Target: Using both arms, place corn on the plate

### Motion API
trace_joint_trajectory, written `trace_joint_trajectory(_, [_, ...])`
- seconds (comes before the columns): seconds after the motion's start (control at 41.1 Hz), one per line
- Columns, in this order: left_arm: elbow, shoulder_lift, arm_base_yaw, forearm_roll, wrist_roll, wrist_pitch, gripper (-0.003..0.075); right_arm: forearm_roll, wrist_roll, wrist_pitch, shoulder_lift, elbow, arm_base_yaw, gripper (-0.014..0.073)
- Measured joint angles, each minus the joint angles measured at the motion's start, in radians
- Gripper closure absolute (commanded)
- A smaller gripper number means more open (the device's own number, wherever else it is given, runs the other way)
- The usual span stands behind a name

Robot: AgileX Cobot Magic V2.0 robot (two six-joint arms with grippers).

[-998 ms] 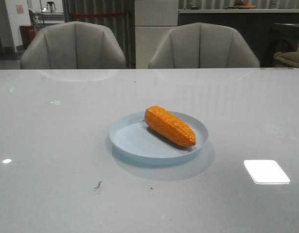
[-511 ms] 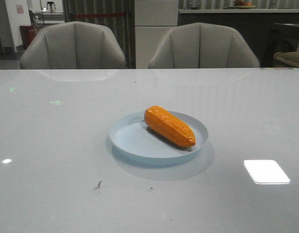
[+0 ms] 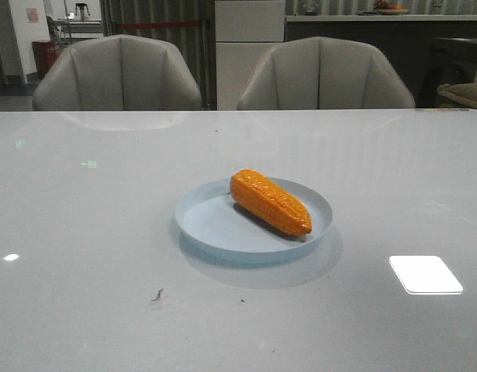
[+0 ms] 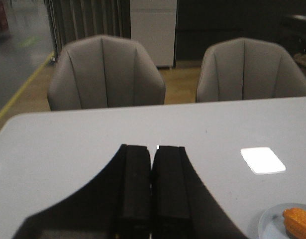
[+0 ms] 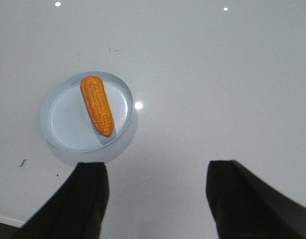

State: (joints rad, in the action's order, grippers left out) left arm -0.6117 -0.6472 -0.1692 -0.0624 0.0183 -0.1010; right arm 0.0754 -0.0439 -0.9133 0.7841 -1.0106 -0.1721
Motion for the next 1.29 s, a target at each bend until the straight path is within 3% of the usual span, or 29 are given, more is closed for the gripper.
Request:
trace_joint_trajectory(0.244, [0.295, 0.349, 0.043, -0.007, 0.002, 0.085, 0.0627, 0.0, 0.0, 0.0, 0.0, 0.0, 0.0, 0.0063])
trace_joint_trajectory(0.536, [0.483, 0.637, 0.173, 0.027, 0.003, 0.092, 0.0627, 0.0, 0.0, 0.0, 0.0, 0.0, 0.0, 0.0063])
trace_joint_trajectory(0.852, [0.622, 0.653, 0.2, 0.034, 0.001, 0.095, 0.0627, 0.0, 0.0, 0.0, 0.0, 0.0, 0.0, 0.0063])
trace_joint_trajectory(1.291, [0.623, 0.653, 0.2, 0.12, 0.001, 0.067, 0.0627, 0.0, 0.0, 0.0, 0.0, 0.0, 0.0, 0.0063])
